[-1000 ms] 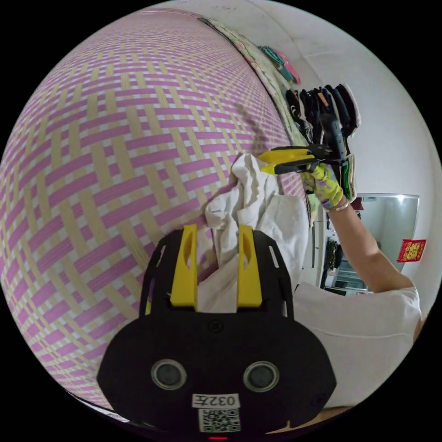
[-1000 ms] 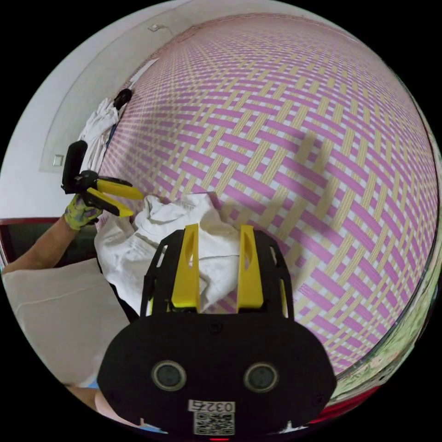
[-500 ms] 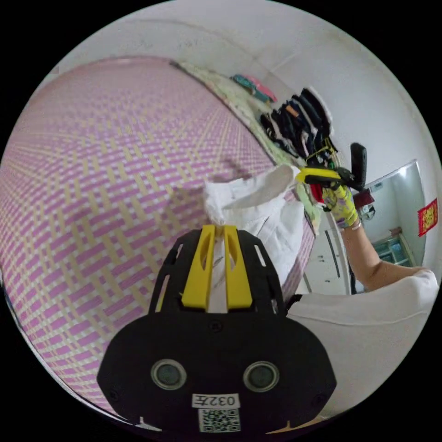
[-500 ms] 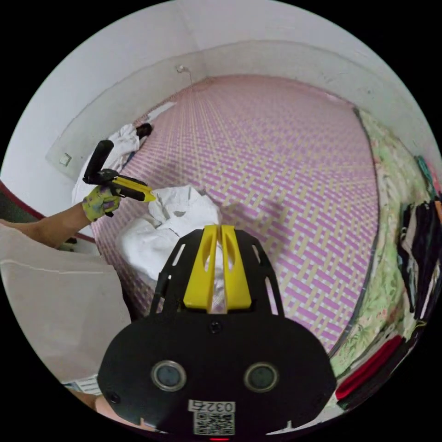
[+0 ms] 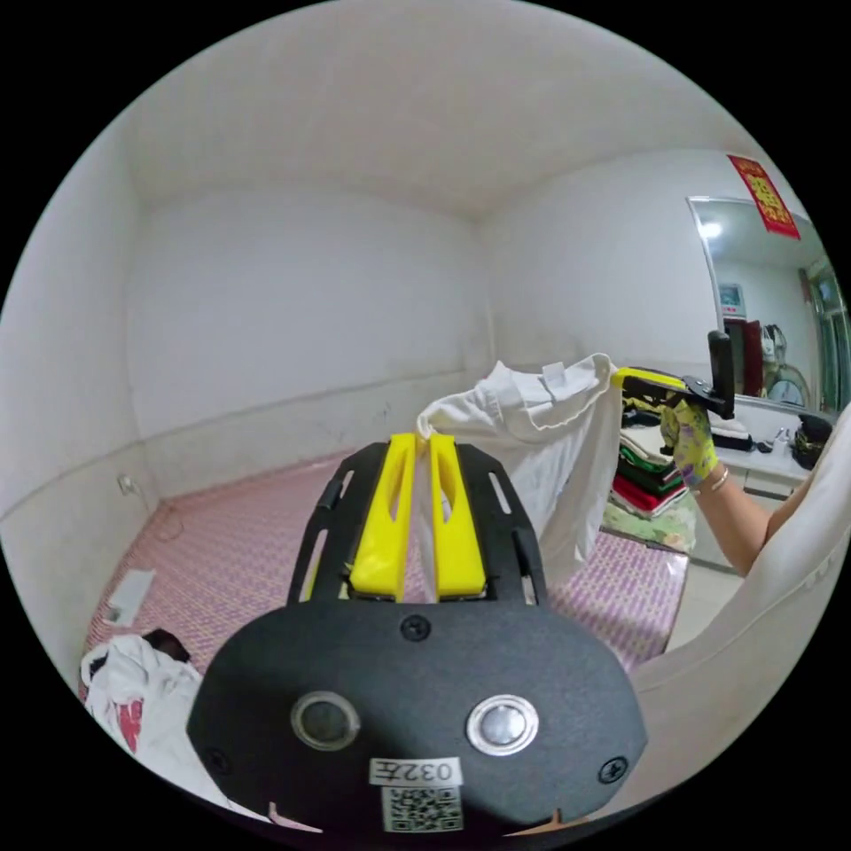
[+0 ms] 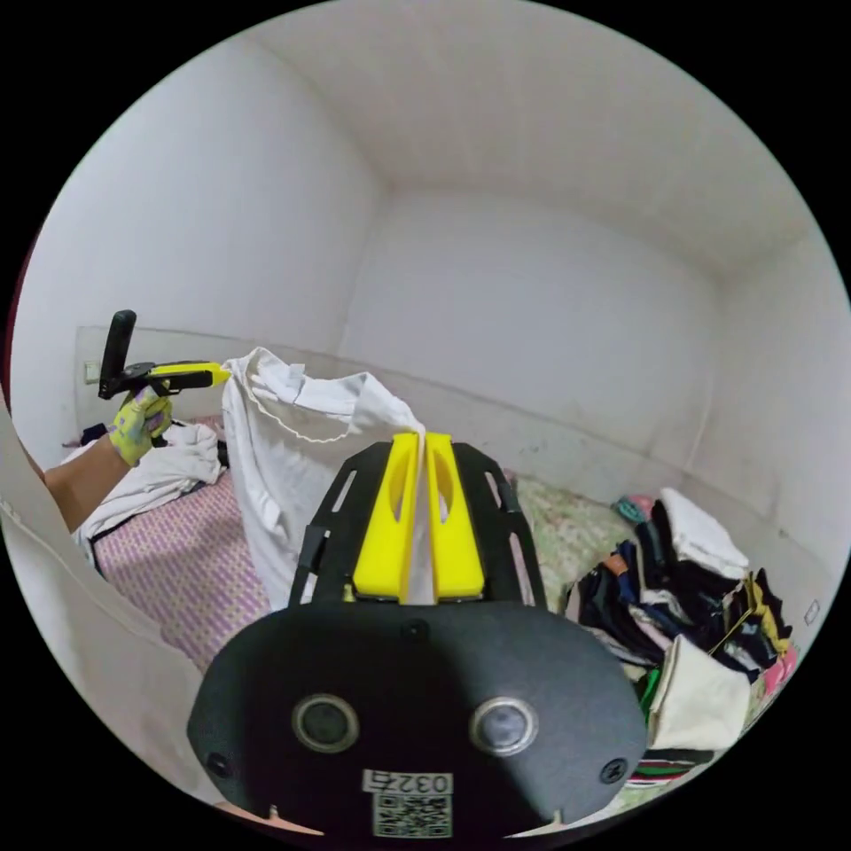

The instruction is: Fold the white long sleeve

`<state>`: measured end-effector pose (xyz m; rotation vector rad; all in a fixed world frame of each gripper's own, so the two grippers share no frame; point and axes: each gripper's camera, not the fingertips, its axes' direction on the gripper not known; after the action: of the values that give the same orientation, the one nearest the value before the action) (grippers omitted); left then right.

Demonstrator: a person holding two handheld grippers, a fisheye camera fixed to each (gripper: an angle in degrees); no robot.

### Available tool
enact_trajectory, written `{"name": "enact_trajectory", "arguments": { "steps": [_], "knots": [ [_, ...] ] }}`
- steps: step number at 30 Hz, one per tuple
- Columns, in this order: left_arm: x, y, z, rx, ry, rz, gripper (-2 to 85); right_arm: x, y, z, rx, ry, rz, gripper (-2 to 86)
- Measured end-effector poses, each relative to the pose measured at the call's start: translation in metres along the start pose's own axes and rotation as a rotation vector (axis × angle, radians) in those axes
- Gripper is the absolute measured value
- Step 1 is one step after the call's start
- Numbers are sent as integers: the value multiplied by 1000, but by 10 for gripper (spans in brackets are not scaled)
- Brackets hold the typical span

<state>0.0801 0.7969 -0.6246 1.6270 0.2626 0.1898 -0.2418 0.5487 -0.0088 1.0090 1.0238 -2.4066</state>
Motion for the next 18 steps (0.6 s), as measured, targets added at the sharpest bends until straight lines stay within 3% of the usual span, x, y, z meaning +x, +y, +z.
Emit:
{"name": "enact_trajectory", "arguments": {
  "steps": [6,11,14,18],
  "knots": [
    [34,-67,-110,284,-158,200,29,4,-67,-118,244,170,-209,-7],
    [52,-97,-159,398,-307,423,30,28,-108,-167,345,269,-346,-7],
    [40,-104,-148,346,-342,527,31,56,-122,-157,321,295,-403,-7],
    [-29,-112,-68,125,-240,511,21,118,-130,-90,223,232,-423,-7]
  ]
}}
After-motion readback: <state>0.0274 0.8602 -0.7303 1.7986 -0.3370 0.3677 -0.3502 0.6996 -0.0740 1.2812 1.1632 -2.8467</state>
